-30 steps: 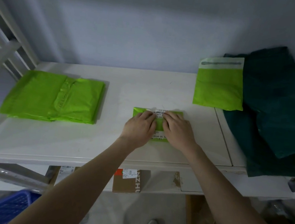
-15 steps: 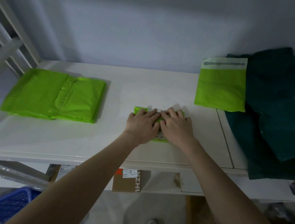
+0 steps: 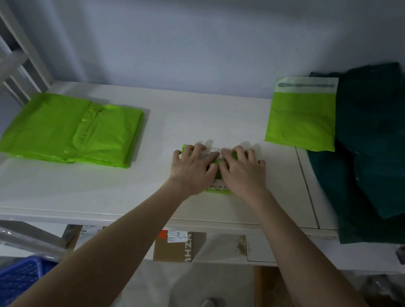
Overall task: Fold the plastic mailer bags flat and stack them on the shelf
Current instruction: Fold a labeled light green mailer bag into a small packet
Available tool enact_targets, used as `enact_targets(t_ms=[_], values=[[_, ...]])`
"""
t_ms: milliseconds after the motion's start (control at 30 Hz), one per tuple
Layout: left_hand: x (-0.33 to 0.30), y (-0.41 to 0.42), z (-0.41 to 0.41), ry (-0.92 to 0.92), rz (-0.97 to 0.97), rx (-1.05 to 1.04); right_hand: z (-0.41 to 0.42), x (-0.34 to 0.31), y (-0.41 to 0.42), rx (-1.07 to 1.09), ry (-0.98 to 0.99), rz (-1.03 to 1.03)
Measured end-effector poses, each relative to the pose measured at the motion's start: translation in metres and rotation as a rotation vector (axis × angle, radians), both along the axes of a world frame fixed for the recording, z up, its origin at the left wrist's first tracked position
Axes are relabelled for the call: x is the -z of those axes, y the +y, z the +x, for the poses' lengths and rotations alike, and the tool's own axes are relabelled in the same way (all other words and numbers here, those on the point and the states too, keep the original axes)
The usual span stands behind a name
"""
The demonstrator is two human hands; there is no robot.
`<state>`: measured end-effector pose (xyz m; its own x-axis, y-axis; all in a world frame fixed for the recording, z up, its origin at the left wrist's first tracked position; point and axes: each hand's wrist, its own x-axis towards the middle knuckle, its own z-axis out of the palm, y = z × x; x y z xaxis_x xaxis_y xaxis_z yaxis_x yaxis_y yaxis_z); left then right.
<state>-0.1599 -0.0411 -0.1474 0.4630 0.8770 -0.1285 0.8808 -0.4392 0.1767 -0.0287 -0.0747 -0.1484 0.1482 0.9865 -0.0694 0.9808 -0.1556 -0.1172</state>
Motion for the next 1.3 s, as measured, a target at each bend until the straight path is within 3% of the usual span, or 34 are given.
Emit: enact_targets(t_ms=[333,600,1033,1200,1300], values=[[0.013,-0.002,-0.009,-0.104,-0.083,-0.022,0.007,0.004,-0.01,0.079,0.151,-0.019],[0.036,0.007,-0.012,-0.088,-0.045,0.08,0.006,0.01,-0.017,0.1,0.189,-0.004],[0.023,0.003,-0.014,-0.235,-0.081,0.032,0.009,0.015,-0.015,0.075,0.187,0.003],[0.021,0.0,-0.015,-0.34,-0.181,-0.029,0.006,0.014,-0.017,0.126,0.008,0.09],[0.011,-0.003,-0.019,-0.522,-0.301,-0.108,-0.002,0.009,-0.023,0.149,-0.145,0.247]])
